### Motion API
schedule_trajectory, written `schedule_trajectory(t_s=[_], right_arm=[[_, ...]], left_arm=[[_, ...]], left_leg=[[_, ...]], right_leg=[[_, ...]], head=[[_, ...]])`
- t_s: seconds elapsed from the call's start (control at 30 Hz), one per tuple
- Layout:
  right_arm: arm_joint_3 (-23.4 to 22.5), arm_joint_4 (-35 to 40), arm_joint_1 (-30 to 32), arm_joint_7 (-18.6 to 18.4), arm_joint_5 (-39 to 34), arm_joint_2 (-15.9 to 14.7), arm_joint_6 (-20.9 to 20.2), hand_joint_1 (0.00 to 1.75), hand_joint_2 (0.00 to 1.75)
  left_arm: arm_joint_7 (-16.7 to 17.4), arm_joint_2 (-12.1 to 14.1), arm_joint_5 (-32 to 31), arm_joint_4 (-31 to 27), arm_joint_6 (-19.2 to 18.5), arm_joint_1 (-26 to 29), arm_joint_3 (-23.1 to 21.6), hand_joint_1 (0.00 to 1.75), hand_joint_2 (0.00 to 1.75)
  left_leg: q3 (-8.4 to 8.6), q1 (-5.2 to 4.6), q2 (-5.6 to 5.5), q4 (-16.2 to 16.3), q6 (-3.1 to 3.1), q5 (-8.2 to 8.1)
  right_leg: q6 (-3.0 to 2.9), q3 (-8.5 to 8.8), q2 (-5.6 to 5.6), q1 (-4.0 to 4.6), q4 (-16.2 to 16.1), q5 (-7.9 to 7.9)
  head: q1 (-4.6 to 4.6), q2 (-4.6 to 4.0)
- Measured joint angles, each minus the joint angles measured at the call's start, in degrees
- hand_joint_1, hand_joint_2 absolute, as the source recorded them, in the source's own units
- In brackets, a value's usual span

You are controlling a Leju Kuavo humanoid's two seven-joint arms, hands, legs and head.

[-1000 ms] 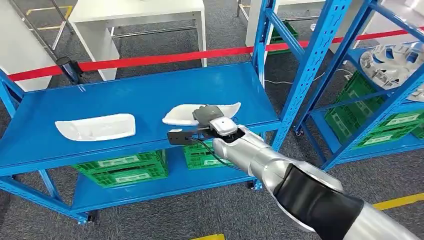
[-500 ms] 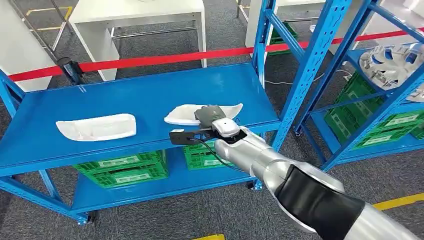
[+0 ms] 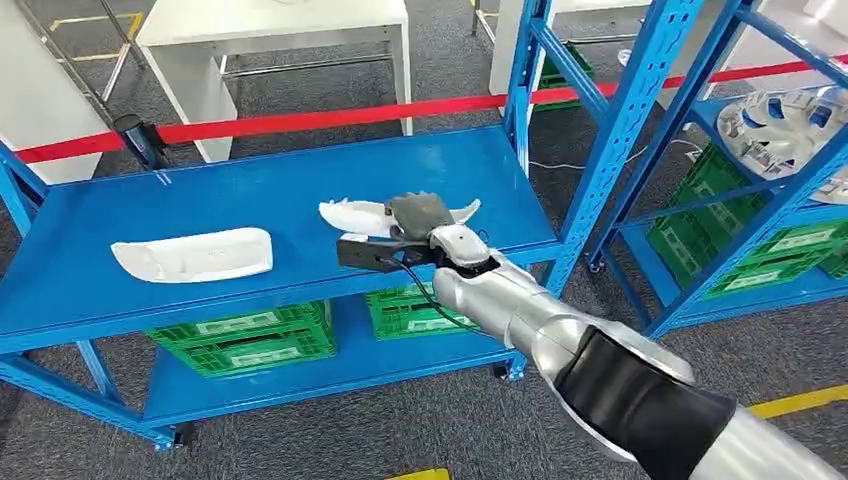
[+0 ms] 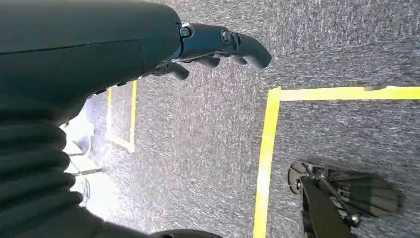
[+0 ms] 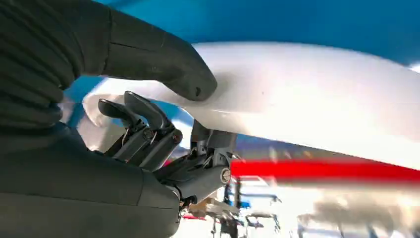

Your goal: Take the parts from the cabinet and place them on the table.

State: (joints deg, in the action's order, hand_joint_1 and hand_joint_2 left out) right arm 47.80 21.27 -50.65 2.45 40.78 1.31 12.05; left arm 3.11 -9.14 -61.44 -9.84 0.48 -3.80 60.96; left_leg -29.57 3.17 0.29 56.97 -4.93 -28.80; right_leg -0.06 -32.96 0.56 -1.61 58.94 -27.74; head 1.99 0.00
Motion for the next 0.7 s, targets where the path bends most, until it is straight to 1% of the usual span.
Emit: schedule_trajectory(t_s=[0.07,0.17,0.23,0.37,0.4,0.43,0.47,0.5,0.53,0.57,0.63,0.67,0.7], right_arm=[[-1.9,3.2,-0.6,3.0,-2.4,0.0,1.6,1.75,1.75],[-4.7,9.4,-0.9,5.7,-4.3,0.0,2.3,1.75,1.75],[-6.1,13.8,-0.5,7.3,-5.1,-0.1,2.7,1.75,1.75],[-8.5,23.4,2.2,12.3,-7.7,-0.3,5.3,1.75,1.75],[-9.1,25.3,3.2,13.7,-8.7,-0.3,5.8,1.75,1.75],[-9.6,27.0,3.9,15.1,-9.6,-0.3,6.2,1.75,1.75],[-10.1,28.3,4.6,17.0,-11.1,-0.3,6.2,1.75,1.75],[-10.8,30.2,5.8,20.5,-14.4,-0.4,5.6,1.75,1.75],[-11.6,32.2,7.1,24.8,-18.0,-0.7,4.9,1.75,1.75],[-12.5,34.4,8.3,28.5,-21.2,-0.8,4.2,1.75,1.75],[-13.8,38.3,11.6,32.0,-25.6,-1.2,2.7,1.75,1.75],[-14.2,39.5,13.4,32.5,-26.5,-1.4,2.6,1.75,1.75],[-14.9,41.6,14.8,33.4,-27.6,-1.7,2.5,1.75,1.75]], left_arm=[[-0.4,0.0,-0.1,0.0,0.2,0.0,0.0,0.00,1.75],[-0.5,0.0,-0.6,0.0,0.2,-0.1,0.0,0.00,1.75],[0.0,0.0,-1.4,0.0,0.2,-0.2,0.0,0.00,1.75],[1.4,-0.3,-3.4,0.0,0.1,-0.3,-0.1,0.00,1.75],[1.7,-0.3,-3.7,0.0,0.0,-0.2,-0.2,0.00,1.75],[2.1,-0.2,-4.0,0.0,0.0,-0.2,-0.2,0.00,1.75],[2.4,-0.3,-4.2,0.0,0.0,-0.3,-0.2,0.00,1.75],[2.8,-0.5,-4.4,0.0,0.0,-0.3,-0.2,0.00,1.75],[3.0,-0.6,-4.6,0.0,0.1,-0.4,-0.2,0.00,1.75],[3.3,-0.6,-4.7,0.0,0.2,-0.4,-0.2,0.00,1.75],[3.8,-0.6,-5.1,0.0,0.2,-0.5,-0.3,0.00,1.75],[3.8,-0.5,-5.1,0.0,0.3,-0.4,-0.3,0.00,1.75],[4.0,-0.3,-5.1,0.0,0.6,-0.4,-0.3,0.00,1.75]], left_leg=[[-0.01,0.00,-0.03,0.0,0.01,0.01],[0.00,0.00,-0.02,0.0,0.01,0.00],[0.00,0.00,-0.01,0.0,0.01,0.00],[-0.01,0.00,-0.01,0.0,0.07,-0.05],[-0.10,-0.01,-0.02,0.2,0.18,-0.24],[-0.09,-0.26,-0.06,0.5,0.96,-0.11],[0.24,-0.42,-0.06,-0.5,1.85,0.56],[1.65,0.33,0.15,-3.6,2.75,2.06],[2.30,0.20,0.50,-5.0,2.76,2.73],[2.33,0.27,0.65,-5.3,2.89,3.09],[2.16,0.26,0.75,-5.0,2.82,2.94],[2.06,0.35,0.74,-4.8,2.73,2.79],[1.85,0.52,0.69,-4.4,2.49,2.60]], right_leg=[[0.00,-0.01,-0.01,0.01,0.0,0.00],[0.00,-0.03,0.00,0.01,0.0,-0.02],[0.02,-0.04,0.01,0.01,0.0,-0.04],[0.04,-0.02,0.00,0.01,-0.1,-0.06],[0.16,0.07,-0.02,-0.39,-0.4,0.07],[1.02,0.26,-0.15,-0.73,-0.9,0.59],[1.44,0.69,-0.01,-0.76,-1.9,1.06],[1.43,0.95,-0.07,-0.48,-2.2,0.79],[1.40,0.48,-0.25,-0.32,-1.4,-0.07],[1.35,-1.16,-0.19,-0.34,2.0,-2.26],[1.74,-5.15,-0.21,-0.51,10.8,-5.80],[2.01,-6.50,-0.23,-0.69,13.4,-6.15],[2.24,-7.03,-0.24,-0.96,14.0,-5.65]], head=[[0.02,0.00],[0.00,0.00],[0.00,0.00],[0.00,0.00],[0.00,0.00],[-0.04,0.00],[-0.09,-0.02],[-0.04,0.00],[0.24,-0.02],[0.33,0.00],[0.33,0.00],[0.31,0.00],[0.35,-0.02]])
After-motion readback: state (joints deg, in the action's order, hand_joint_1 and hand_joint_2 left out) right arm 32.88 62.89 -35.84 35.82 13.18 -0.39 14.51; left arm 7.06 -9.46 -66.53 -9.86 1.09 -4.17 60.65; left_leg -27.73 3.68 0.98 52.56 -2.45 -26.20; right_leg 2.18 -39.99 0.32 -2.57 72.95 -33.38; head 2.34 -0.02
